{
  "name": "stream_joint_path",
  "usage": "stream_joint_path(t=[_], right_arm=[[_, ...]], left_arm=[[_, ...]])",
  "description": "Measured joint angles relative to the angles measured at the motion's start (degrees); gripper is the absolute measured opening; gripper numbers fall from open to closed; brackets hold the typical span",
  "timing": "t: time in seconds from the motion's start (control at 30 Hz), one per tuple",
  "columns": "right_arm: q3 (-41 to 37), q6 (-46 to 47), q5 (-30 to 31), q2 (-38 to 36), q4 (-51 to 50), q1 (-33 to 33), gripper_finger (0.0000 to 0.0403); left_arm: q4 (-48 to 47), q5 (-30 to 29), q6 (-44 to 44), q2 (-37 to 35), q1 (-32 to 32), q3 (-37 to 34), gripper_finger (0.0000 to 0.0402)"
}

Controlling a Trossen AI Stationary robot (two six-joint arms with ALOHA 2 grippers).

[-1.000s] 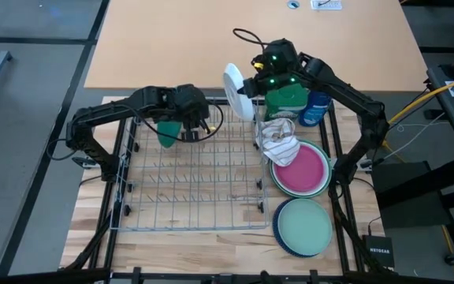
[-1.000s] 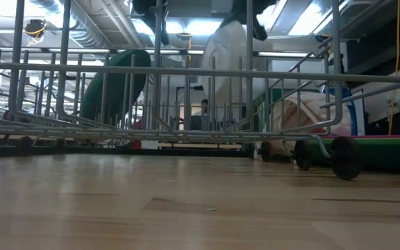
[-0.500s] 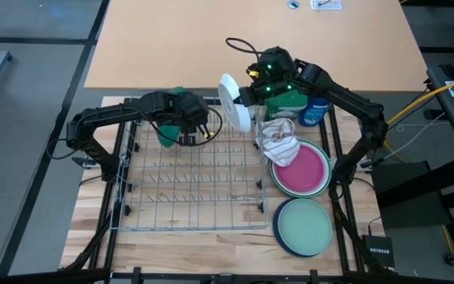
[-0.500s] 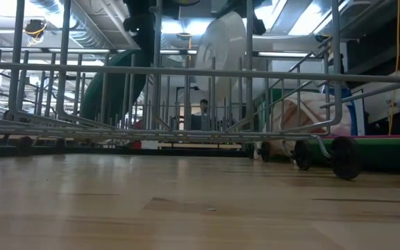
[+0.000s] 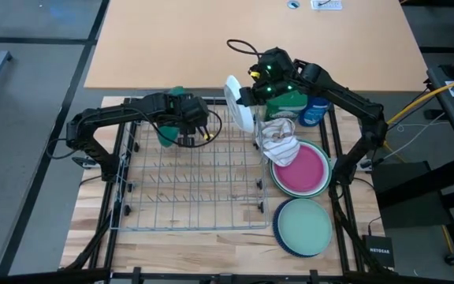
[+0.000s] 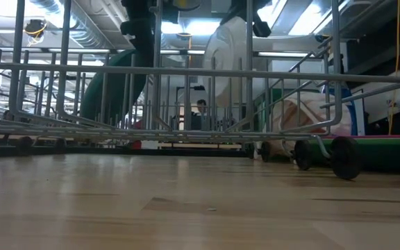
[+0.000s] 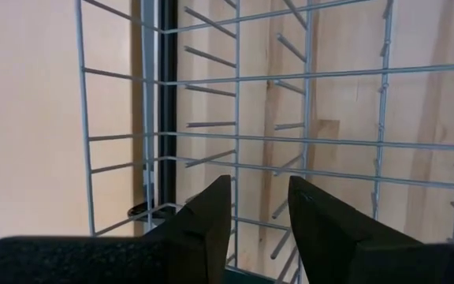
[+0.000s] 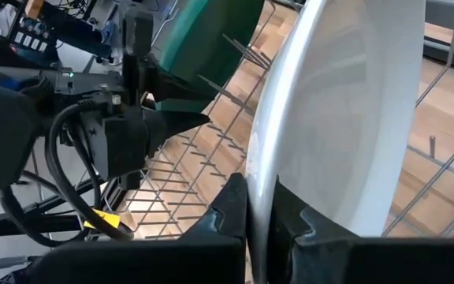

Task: Sort dishes
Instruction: Put the white plate in the dish rack

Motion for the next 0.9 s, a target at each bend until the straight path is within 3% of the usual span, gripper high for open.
stream_joint_path(t=[0.9], right_arm=[[0.00, 3.33, 0.38, -2.16, 1.09, 1.99, 0.0014]], left_arm=[[0.00, 0.00, 0.10, 0.00, -0.02, 0.00, 0.0117]])
